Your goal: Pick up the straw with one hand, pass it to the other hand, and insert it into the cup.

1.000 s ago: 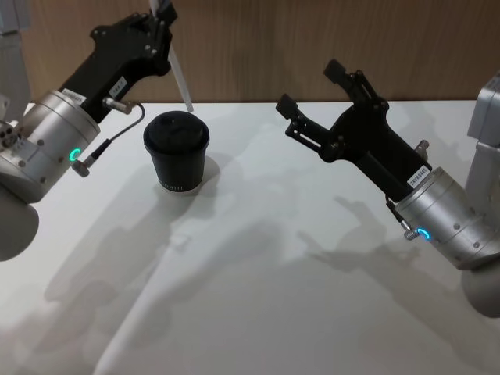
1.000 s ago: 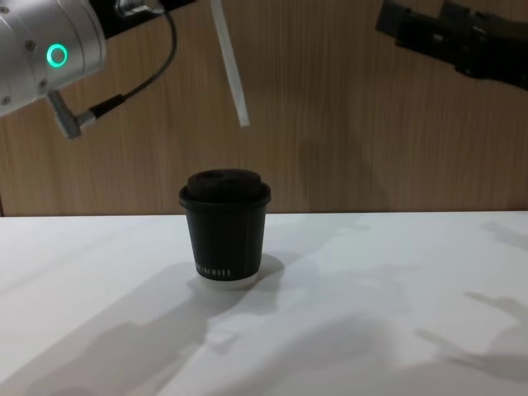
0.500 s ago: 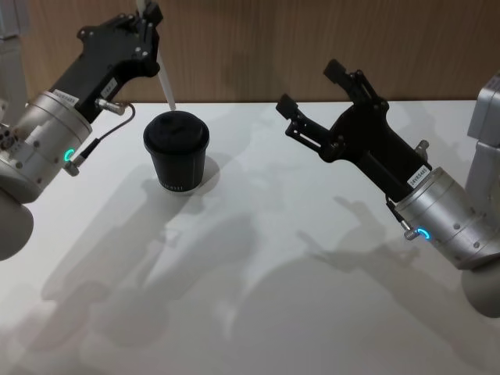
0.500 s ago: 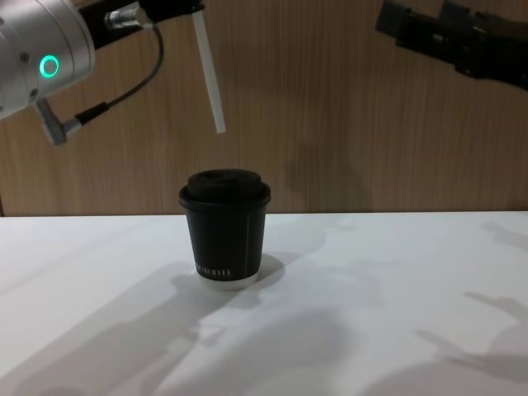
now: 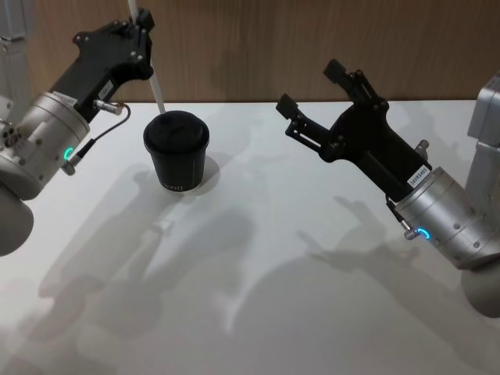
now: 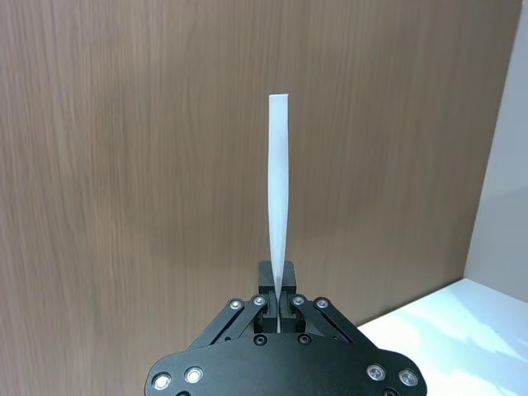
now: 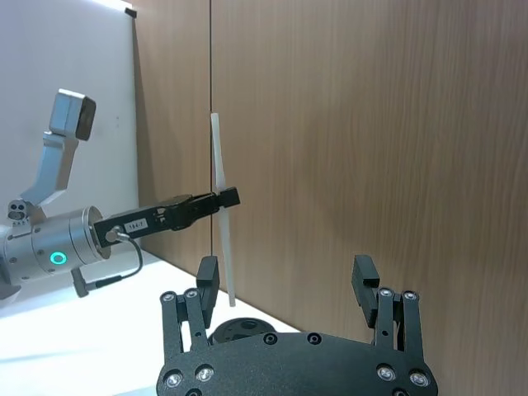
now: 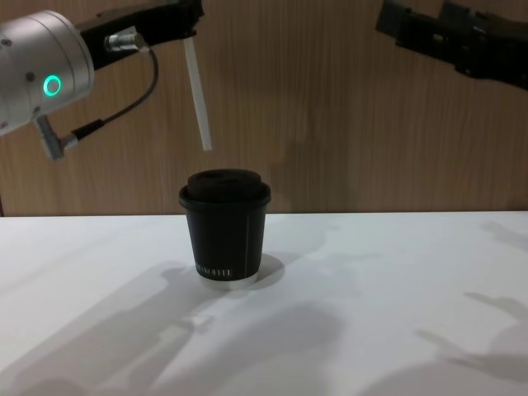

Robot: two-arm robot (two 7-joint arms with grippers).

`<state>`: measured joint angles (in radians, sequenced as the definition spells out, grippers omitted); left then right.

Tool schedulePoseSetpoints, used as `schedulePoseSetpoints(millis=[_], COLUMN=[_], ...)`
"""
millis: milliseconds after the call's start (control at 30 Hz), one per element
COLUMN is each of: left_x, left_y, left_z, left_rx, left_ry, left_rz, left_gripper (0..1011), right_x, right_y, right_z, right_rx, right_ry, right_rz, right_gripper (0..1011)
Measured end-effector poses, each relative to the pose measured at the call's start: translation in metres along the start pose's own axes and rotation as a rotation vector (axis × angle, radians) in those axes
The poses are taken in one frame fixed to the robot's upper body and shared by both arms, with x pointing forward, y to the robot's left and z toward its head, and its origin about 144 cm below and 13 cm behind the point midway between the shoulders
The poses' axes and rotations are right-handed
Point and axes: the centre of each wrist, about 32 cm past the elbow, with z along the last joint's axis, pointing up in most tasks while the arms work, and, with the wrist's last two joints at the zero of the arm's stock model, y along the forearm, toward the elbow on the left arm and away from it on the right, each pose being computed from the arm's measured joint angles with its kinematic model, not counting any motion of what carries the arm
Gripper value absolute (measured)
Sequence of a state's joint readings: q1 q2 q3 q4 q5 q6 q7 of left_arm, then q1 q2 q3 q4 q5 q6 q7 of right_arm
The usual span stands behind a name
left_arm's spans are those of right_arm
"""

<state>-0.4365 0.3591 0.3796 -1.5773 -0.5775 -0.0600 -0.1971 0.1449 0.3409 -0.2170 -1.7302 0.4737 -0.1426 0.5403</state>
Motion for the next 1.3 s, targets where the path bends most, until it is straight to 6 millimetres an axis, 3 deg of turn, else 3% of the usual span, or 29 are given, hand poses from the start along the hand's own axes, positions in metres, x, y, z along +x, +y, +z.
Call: schedulePoseSetpoints(millis=[1300], left_x=[0.007], left_y=[-0.018], left_z=[-0.018], left_rx=[0.086], left_ry=[0.017], left_rz=[0.012], left_gripper=[17], right_x=[0.000], right_y=[0.000], right_z=[0.000], right_rx=[0.000], right_ry=[0.000], right_rz=[0.000], right_gripper=[1001])
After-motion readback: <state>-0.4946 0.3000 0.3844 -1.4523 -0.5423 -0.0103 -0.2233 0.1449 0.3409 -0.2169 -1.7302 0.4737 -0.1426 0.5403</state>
